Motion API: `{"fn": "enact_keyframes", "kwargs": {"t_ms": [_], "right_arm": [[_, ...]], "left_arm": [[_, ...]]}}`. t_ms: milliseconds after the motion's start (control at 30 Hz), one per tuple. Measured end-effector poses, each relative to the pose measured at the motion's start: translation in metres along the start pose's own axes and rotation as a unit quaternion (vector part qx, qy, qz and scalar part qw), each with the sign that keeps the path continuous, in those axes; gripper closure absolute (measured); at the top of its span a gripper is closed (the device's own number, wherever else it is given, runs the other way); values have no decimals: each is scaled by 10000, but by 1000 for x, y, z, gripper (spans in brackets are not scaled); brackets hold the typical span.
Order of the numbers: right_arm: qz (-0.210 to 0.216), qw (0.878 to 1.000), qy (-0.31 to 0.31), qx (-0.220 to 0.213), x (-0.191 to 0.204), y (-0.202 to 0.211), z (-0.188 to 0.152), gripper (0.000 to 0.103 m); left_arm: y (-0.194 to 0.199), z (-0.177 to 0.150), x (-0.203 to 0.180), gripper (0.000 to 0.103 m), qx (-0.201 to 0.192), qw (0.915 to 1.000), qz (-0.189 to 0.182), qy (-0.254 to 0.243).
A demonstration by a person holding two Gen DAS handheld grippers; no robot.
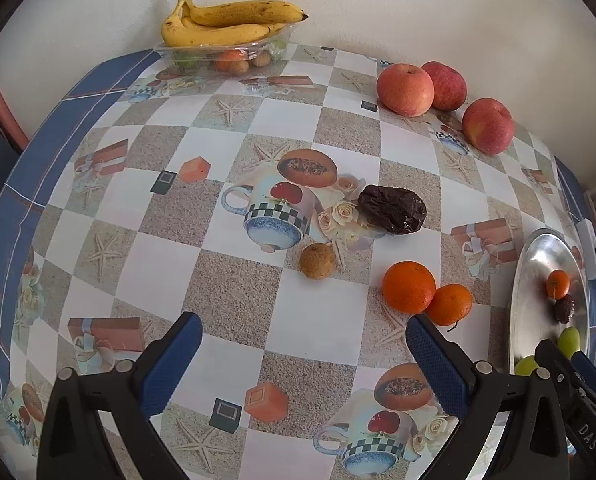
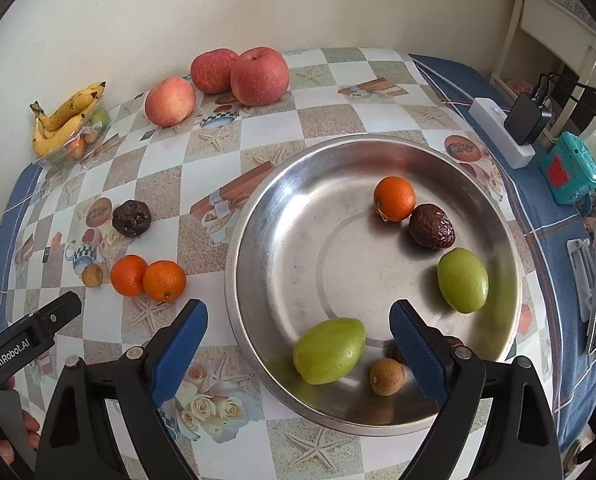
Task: Organize fruits
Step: 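Withdraw both open tools from the bowl toward the remaining fruit, then grasp the small brown round fruit with the left tool while the right tool grasps an orange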
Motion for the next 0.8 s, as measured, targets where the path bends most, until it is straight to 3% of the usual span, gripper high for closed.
{"fn": "enact_keyframes", "kwargs": {"t_ms": [300, 800], "right_arm": [[141, 9997, -130, -122, 1, 1, 2, 10], [1105, 9920, -62, -602, 30, 11, 15, 10]], "left_arm": [[0, 2, 0, 0, -16, 10000, -10, -6], [5, 23, 21, 0, -213, 9989, -159, 393]]}}
Point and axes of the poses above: each gripper's, at about its wrist camera, not at the fingertips, and y roughly against the way its jaws point, x to its left, z to its top, the point moved 2 cm from there along -y, roughly the way its jaws point, and after that the axes turned 12 degrees about -x, right-handed, at the moved point
